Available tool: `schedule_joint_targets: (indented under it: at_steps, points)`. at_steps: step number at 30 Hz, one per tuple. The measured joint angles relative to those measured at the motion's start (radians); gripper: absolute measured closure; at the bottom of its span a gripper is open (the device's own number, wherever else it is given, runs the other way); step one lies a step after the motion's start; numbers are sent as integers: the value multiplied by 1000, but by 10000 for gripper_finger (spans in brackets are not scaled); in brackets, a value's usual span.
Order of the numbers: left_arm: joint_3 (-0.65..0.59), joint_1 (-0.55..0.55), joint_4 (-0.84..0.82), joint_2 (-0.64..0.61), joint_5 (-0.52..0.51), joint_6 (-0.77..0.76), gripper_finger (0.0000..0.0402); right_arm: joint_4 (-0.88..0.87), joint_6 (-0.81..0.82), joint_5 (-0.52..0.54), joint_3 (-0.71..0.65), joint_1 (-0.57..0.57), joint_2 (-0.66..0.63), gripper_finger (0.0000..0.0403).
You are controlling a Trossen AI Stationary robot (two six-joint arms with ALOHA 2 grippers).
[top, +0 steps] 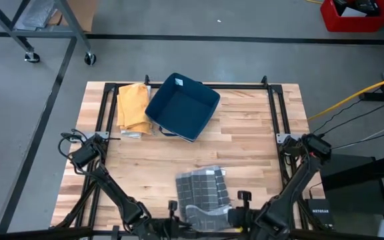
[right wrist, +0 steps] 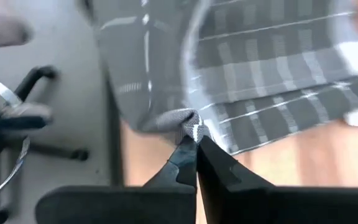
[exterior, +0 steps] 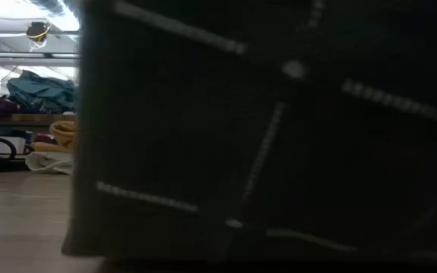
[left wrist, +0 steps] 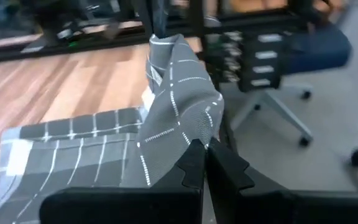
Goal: Fold towel
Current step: Fold the gray patterned towel
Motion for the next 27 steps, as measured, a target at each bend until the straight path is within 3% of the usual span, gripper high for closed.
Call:
schedule_joint_targets:
  at_steps: [7, 15, 21, 27]
  points:
    - [0, 0, -20, 0, -103, -149, 400, -43, 36, 73, 0, -43, -7, 400]
    - [1, 3, -145, -1, -255, -422, 399, -111, 29, 167, 0, -92, -11, 400]
    - [1, 24, -219, -1, -266, -545, 397, -212, 22, 241, 0, -152, -12, 400]
    - [1, 37, -346, -1, -292, -739, 399, -246, -85, 274, 0, -225, -12, 398]
